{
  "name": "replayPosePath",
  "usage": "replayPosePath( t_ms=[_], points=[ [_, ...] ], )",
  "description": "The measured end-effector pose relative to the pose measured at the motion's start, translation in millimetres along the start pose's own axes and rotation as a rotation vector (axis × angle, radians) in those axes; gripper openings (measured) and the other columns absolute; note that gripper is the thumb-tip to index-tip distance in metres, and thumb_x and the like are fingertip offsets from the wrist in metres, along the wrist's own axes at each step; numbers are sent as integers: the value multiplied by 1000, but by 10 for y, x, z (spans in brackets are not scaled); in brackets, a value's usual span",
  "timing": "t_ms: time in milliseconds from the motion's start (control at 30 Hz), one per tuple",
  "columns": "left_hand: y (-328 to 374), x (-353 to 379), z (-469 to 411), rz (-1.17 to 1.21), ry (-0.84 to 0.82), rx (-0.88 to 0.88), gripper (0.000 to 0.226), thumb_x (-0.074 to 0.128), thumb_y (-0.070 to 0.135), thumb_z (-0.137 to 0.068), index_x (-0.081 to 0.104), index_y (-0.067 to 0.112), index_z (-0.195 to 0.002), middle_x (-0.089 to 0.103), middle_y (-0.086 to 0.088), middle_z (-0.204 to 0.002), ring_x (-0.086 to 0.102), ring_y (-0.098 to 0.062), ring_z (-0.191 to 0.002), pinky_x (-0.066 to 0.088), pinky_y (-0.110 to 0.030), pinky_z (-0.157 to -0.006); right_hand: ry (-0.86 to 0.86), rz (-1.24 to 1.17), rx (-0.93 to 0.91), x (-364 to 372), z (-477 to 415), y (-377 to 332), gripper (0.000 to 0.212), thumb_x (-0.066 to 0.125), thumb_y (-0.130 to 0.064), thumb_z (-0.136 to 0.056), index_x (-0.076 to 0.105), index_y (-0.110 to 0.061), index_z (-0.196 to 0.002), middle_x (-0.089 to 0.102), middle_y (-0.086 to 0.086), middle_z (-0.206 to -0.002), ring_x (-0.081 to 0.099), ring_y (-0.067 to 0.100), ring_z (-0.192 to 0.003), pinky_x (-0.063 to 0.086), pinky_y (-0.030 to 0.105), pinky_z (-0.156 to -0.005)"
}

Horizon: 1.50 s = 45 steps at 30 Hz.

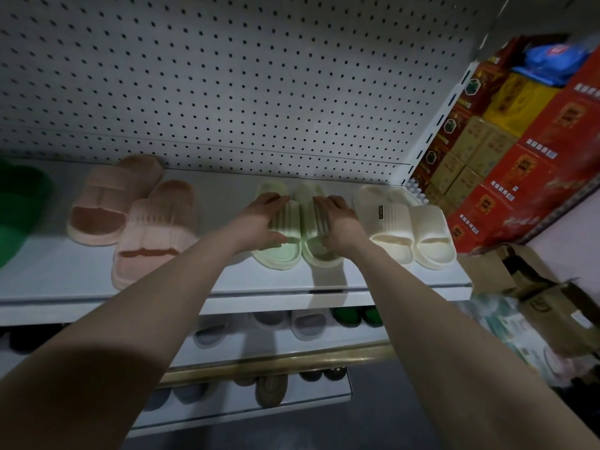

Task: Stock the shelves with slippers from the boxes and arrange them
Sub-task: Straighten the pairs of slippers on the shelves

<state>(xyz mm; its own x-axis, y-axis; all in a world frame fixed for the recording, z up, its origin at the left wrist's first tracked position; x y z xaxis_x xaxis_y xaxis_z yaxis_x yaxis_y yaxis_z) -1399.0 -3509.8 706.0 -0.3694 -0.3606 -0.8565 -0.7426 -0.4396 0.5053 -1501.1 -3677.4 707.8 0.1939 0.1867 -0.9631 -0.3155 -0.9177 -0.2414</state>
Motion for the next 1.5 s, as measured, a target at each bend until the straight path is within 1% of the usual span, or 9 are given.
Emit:
replayPosePath(
  t_ms=[200,333,633,833,1000,1133,1233,1333,1500],
  points=[
    [26,-17,41,-20,-14,0,93,76,39,-79,24,20,-153,21,-9,-158,24,-24,-144,23,-24,-111,17,0,-14,9,9,1,78,62,-2,-70,43,-10,-145,45,18,-139,44,33,-133,43,40,-103],
    [37,-18,76,-33,-28,4,91,73,42,-81,23,19,-153,20,-11,-159,21,-25,-145,22,-27,-113,26,-33,-11,4,46,3,77,61,0,-69,45,-11,-143,44,18,-139,50,36,-125,42,40,-103],
    [71,34,87,-46,3,-27,91,76,29,-79,25,16,-153,20,-11,-158,21,-24,-144,22,-22,-110,-20,-71,19,-17,94,11,77,59,-3,-73,40,-16,-147,34,15,-146,52,39,-120,34,35,-107],
    [70,46,56,-73,7,-42,92,77,28,-78,25,17,-153,20,-11,-157,24,-26,-143,24,-24,-111,-59,-65,-11,-69,114,-34,77,62,-4,-76,36,-13,-147,35,17,-145,41,32,-135,30,36,-112],
    [65,31,63,-75,1,-39,93,77,29,-78,24,16,-153,19,-8,-159,22,-24,-144,24,-25,-111,-66,-85,-9,-85,117,-8,79,64,-3,-75,36,-14,-148,37,20,-141,37,31,-138,30,36,-111],
    [54,27,71,-71,19,-38,89,77,32,-79,28,15,-152,18,-5,-160,18,-23,-146,23,-29,-114,-163,-103,14,-110,94,4,92,75,-16,-74,27,-22,-152,26,17,-150,38,36,-136,33,40,-114],
    [49,16,90,-71,49,-38,85,77,36,-79,33,14,-149,21,-5,-159,21,-23,-145,26,-31,-113,-178,-98,2,-66,32,24,102,81,-35,-71,22,-30,-153,21,12,-157,24,32,-145,32,45,-115],
    [34,-22,134,-79,93,-40,77,74,32,-82,37,15,-148,26,-7,-157,25,-24,-144,27,-30,-112,-125,-104,-28,-50,15,-27,99,77,-55,-70,26,-31,-152,23,9,-159,14,26,-149,26,48,-118],
    [-29,-209,255,-84,155,-28,67,71,27,-85,43,15,-145,34,-9,-154,29,-25,-142,26,-29,-112,-16,-143,-51,-77,-12,-256,84,73,-55,-77,40,-22,-147,39,11,-150,31,27,-141,34,41,-113]
  ],
)
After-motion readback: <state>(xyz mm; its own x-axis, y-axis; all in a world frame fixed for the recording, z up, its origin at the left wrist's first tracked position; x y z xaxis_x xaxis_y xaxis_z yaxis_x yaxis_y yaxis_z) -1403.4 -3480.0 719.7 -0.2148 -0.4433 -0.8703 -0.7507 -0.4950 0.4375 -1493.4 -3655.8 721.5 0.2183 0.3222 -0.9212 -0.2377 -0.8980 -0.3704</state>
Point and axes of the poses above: each hand's wrist, its own z-axis away from the middle knuckle, its own x-axis out of the palm, y = z × x, the point moved 2 cm from there along -z, towards the middle knuckle
